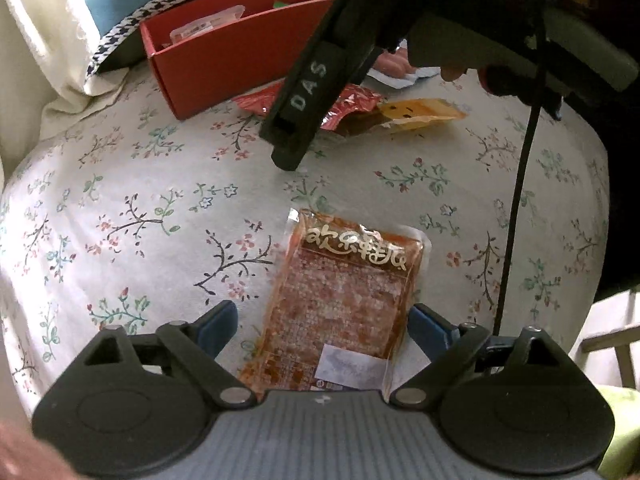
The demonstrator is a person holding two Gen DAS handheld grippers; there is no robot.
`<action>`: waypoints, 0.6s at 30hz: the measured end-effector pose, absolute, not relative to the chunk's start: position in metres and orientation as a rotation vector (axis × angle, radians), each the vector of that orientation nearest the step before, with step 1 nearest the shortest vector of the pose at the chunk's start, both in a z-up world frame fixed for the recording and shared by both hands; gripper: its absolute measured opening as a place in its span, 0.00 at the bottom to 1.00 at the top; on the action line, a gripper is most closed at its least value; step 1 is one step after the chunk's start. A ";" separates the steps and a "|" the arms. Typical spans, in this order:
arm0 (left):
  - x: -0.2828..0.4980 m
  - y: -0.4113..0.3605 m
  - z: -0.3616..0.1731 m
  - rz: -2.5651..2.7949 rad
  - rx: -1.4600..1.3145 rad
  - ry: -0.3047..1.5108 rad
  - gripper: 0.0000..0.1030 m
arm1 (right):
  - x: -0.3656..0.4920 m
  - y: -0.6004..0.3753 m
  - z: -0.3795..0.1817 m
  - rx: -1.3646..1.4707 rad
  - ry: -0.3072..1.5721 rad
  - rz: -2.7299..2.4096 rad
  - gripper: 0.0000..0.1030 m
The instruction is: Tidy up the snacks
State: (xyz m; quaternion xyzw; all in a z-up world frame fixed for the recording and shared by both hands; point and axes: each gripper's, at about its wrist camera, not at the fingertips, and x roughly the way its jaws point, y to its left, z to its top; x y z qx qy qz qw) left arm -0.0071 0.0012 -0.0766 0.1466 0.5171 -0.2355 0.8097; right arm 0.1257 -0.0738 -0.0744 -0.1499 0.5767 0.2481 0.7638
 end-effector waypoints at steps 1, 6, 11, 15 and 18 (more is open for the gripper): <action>-0.008 0.000 -0.078 -0.508 0.331 1.101 0.89 | 0.124 -0.069 -0.075 -0.358 1.248 0.541 1.00; -0.009 -0.003 -0.081 -0.532 0.360 1.097 0.96 | 0.128 -0.065 -0.075 -0.345 1.296 0.505 1.00; -0.013 -0.002 -0.080 -0.552 0.386 1.083 0.93 | 0.129 -0.059 -0.070 -0.400 1.307 0.533 0.97; -0.013 0.001 -0.076 -0.550 0.373 1.080 0.86 | 0.121 -0.066 -0.059 -0.385 1.277 0.549 0.78; -0.013 0.003 -0.070 -0.543 0.354 1.063 0.65 | 0.116 -0.069 -0.055 -0.389 1.274 0.536 0.75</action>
